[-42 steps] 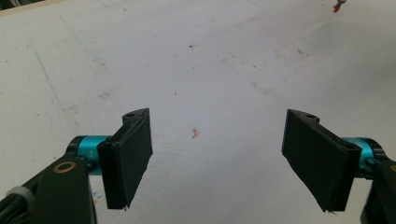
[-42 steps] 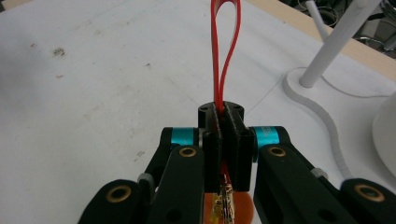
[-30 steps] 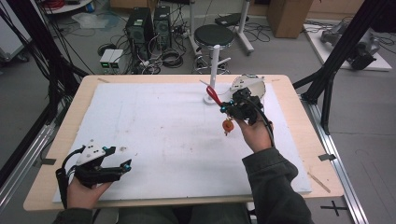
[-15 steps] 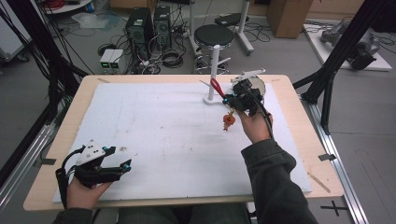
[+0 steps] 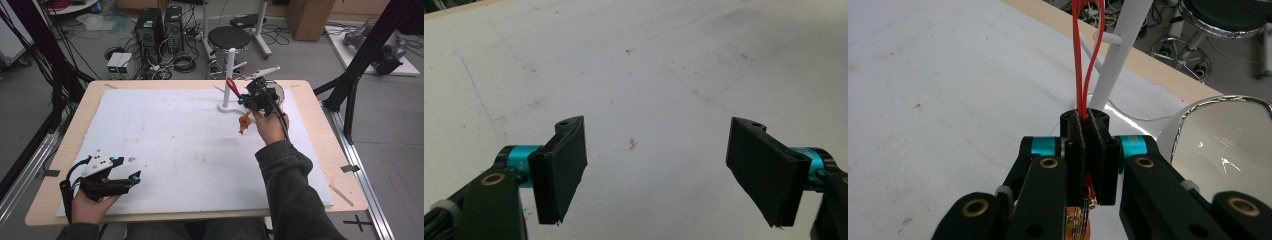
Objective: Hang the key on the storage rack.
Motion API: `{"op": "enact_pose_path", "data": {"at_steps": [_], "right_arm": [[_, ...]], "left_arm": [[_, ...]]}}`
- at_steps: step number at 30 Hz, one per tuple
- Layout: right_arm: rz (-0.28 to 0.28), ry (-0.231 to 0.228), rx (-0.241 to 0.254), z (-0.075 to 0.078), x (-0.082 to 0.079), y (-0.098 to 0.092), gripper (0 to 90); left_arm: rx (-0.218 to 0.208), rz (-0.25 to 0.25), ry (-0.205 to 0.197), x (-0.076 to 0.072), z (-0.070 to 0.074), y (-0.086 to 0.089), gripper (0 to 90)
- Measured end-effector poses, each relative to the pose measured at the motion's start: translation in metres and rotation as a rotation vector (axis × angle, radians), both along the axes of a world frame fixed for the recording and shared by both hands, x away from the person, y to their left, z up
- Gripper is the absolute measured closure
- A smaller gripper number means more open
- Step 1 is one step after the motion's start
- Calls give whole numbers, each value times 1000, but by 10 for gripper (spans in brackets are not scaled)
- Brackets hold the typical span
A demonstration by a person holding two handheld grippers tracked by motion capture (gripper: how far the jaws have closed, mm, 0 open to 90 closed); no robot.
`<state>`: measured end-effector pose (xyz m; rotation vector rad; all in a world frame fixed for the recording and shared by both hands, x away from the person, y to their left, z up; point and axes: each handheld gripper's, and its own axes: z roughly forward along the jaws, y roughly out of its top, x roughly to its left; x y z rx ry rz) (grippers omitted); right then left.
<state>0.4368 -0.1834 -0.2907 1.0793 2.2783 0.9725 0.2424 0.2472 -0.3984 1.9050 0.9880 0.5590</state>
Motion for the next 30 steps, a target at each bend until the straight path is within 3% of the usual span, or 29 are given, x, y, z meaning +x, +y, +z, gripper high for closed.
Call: {"op": "enact_pose_path", "data": {"at_steps": [30], "right_arm": [[-46,76,-32,-18,23,6,864]], "left_arm": [[3,-5,-1,0,0,0,245]]}}
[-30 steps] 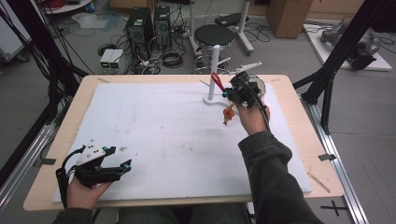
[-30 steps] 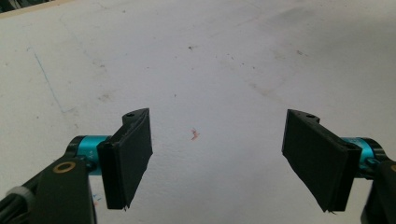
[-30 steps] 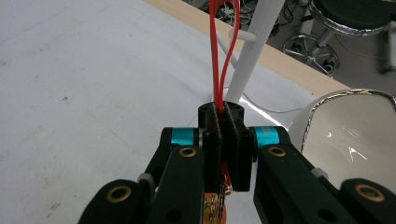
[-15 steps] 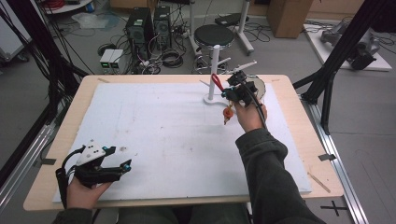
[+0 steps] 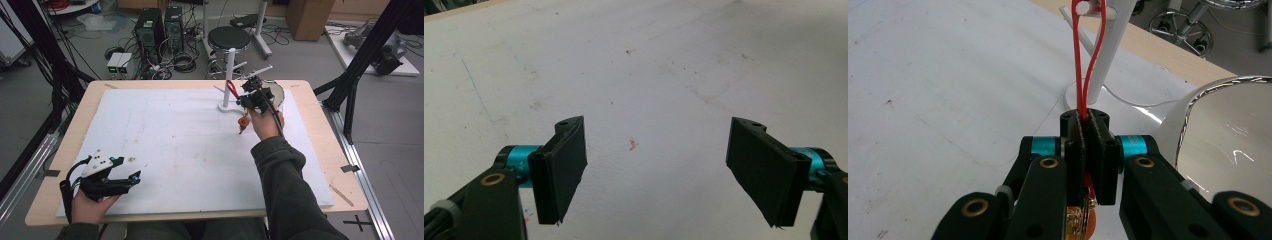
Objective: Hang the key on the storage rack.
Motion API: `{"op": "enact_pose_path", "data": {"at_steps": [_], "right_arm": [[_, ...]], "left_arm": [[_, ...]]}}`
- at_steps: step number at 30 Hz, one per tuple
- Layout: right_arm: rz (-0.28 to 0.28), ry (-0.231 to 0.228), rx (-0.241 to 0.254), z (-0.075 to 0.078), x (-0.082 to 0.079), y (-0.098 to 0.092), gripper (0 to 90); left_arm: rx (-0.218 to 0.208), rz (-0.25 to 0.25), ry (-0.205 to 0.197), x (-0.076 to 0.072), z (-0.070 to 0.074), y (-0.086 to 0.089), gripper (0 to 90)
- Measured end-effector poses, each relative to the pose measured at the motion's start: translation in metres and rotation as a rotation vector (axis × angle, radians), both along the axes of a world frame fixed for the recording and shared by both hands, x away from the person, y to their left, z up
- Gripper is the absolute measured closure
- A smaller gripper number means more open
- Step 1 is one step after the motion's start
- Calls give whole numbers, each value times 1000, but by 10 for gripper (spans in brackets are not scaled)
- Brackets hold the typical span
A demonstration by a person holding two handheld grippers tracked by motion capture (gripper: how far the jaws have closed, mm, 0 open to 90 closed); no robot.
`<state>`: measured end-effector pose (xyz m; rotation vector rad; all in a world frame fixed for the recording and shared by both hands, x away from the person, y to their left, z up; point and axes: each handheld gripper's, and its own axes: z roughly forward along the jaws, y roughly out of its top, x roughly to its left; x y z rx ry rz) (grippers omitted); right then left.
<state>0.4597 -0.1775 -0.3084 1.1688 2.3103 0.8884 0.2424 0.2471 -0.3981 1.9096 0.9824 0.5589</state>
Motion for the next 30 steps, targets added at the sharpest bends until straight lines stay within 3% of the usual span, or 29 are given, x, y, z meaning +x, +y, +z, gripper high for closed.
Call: {"op": "enact_pose_path", "data": {"at_steps": [22,24,30], "right_arm": [[-1,39,8,-9,11,1,858],[1,44,28,-11,13,0,855],[-3,48,46,-11,15,-3,766]], "left_arm": [[0,0,-1,0,0,0,245],[-1,0,-1,0,0,0,245],[1,0,-4,1,0,0,245]]}}
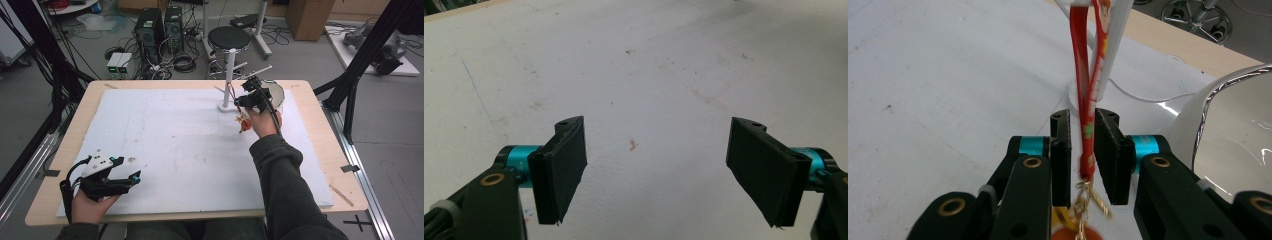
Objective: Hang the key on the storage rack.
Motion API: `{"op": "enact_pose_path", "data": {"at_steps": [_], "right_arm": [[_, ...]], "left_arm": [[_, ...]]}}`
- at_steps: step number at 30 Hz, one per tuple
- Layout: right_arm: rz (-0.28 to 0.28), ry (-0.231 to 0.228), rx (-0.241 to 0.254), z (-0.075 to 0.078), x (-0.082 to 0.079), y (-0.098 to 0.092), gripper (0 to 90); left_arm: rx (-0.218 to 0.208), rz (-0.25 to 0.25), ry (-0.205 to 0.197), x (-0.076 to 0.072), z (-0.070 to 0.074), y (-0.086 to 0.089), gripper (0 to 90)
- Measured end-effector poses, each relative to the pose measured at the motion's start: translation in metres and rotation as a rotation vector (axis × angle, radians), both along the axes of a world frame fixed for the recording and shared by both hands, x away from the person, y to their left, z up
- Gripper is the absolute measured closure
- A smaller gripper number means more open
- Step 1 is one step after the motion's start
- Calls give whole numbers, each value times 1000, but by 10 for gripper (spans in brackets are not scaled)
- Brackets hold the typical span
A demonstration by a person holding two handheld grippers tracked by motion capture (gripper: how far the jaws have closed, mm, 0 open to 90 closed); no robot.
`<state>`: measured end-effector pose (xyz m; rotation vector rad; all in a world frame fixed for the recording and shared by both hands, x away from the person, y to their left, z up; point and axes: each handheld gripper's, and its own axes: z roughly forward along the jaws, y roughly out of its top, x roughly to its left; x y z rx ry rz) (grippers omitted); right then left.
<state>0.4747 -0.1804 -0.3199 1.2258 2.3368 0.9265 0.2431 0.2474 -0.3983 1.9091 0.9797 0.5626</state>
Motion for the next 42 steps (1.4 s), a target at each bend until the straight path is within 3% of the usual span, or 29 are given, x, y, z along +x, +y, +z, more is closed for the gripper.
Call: {"op": "enact_pose_path", "data": {"at_steps": [10,16,21,35,42], "right_arm": [[12,6,63,0,3,-8,733],[52,-2,136,0,4,-14,675],[83,-9,167,-4,2,-20,623],[128,-24,273,-16,-12,-35,483],[151,-19,296,-21,-17,-36,414]], "left_arm": [[0,-6,6,4,0,-3,244],[3,-8,9,4,-1,-3,244],[2,-5,8,4,-1,-3,244],[1,2,5,1,-1,1,244],[-2,20,1,-2,0,3,232]]}}
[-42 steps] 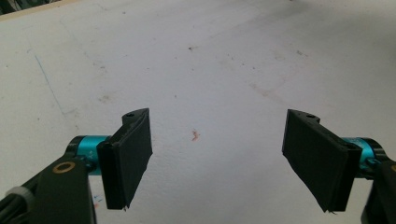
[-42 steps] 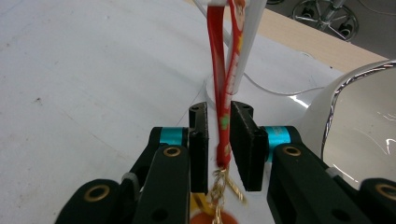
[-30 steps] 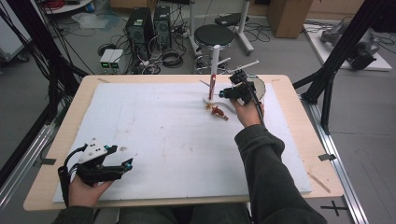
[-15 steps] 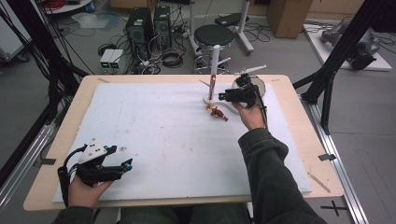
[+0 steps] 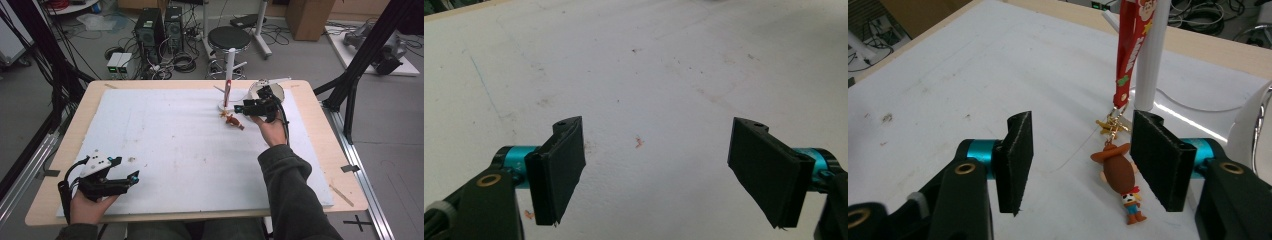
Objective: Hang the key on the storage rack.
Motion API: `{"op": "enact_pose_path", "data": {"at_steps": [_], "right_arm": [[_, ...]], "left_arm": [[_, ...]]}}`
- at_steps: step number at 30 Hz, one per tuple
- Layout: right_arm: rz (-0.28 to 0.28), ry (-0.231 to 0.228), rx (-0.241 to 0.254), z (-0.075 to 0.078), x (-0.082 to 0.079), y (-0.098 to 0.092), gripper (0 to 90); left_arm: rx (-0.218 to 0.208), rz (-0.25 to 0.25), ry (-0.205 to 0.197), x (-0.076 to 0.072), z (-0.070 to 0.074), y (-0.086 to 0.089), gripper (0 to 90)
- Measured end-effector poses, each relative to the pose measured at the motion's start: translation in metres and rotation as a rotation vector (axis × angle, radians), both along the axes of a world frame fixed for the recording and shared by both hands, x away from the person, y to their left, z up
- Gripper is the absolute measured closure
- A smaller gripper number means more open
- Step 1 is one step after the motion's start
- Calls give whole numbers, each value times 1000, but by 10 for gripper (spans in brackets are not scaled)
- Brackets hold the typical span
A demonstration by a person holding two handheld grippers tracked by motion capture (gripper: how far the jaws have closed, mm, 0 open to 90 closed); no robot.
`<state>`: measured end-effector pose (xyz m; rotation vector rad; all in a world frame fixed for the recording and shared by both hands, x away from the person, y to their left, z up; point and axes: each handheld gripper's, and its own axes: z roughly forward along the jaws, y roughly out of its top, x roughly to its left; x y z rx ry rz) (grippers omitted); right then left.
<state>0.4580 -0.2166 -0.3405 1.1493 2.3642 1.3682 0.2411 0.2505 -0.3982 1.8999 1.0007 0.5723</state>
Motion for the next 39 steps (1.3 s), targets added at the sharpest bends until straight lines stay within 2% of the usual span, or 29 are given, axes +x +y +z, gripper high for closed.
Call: {"op": "enact_pose_path", "data": {"at_steps": [11,18,20,22,39], "right_arm": [[36,-19,10,-3,-13,2,335],[31,-21,36,-7,-21,-4,305],[38,-37,35,-8,-22,-6,304],[36,-22,37,-8,-24,-7,286],[48,-58,39,-10,-41,-8,209]], "left_arm": [[4,-7,3,-1,0,-1,232],[3,-5,5,0,-1,-3,232],[3,-11,7,1,0,-3,232],[6,-9,6,1,0,-3,232],[2,-8,7,-2,0,-3,232]]}}
